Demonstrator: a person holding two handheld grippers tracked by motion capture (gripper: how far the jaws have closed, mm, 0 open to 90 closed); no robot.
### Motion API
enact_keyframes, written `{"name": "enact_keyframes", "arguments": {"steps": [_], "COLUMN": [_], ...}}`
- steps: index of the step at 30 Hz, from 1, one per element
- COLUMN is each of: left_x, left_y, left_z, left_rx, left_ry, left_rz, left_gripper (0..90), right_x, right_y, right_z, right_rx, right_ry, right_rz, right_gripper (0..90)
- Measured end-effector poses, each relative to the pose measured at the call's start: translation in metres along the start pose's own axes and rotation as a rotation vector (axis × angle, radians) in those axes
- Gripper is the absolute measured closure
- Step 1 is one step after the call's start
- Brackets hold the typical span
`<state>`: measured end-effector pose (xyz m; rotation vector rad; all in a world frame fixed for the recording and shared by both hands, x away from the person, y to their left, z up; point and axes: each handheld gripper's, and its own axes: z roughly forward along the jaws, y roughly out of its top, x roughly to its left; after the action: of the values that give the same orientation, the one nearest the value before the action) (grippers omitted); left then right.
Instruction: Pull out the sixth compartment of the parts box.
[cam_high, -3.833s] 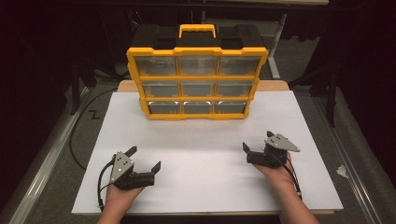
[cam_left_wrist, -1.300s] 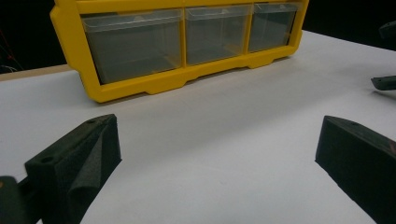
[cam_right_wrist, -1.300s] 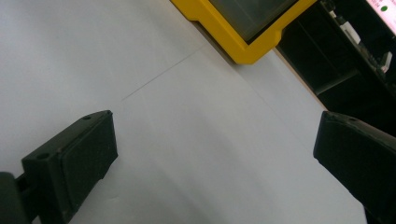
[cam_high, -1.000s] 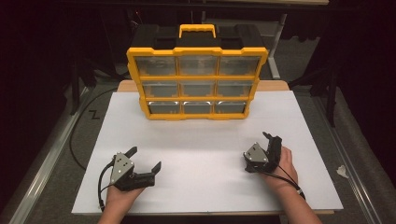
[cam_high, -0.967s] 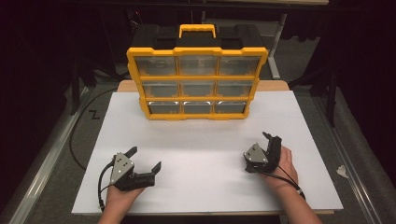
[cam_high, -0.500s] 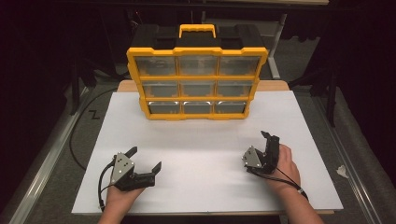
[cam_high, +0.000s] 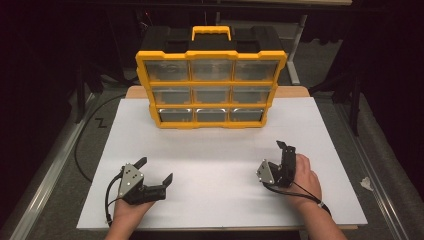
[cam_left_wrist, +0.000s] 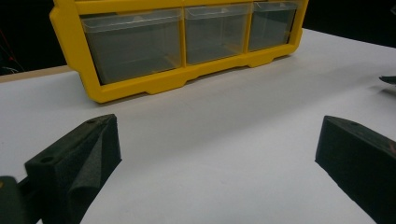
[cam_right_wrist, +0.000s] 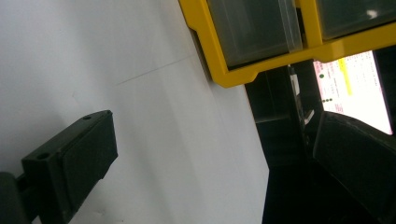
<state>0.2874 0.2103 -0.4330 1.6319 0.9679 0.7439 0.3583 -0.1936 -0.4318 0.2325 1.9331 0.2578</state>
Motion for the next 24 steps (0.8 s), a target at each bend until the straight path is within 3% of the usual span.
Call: {"name": "enact_keyframes", "arguments": {"steps": [10,24], "left_x": [0.000,0.001], "left_y": [0.000,0.000], "left_z": [0.000,0.001], "left_rx": [0.000,0.020], "left_ry": [0.001,-0.005], "left_rz": [0.000,-0.012], "left_gripper": [0.8,0.8], "right_x": [0.003,0.009], "right_y": [0.007,0.011], "right_z": [-0.004,-0.005], "right_rx": [0.000,-0.012], "right_ry": [-0.042,-0.073], "right_rz": [-0.115,-0.213], "right_gripper": [1.0,1.4]}}
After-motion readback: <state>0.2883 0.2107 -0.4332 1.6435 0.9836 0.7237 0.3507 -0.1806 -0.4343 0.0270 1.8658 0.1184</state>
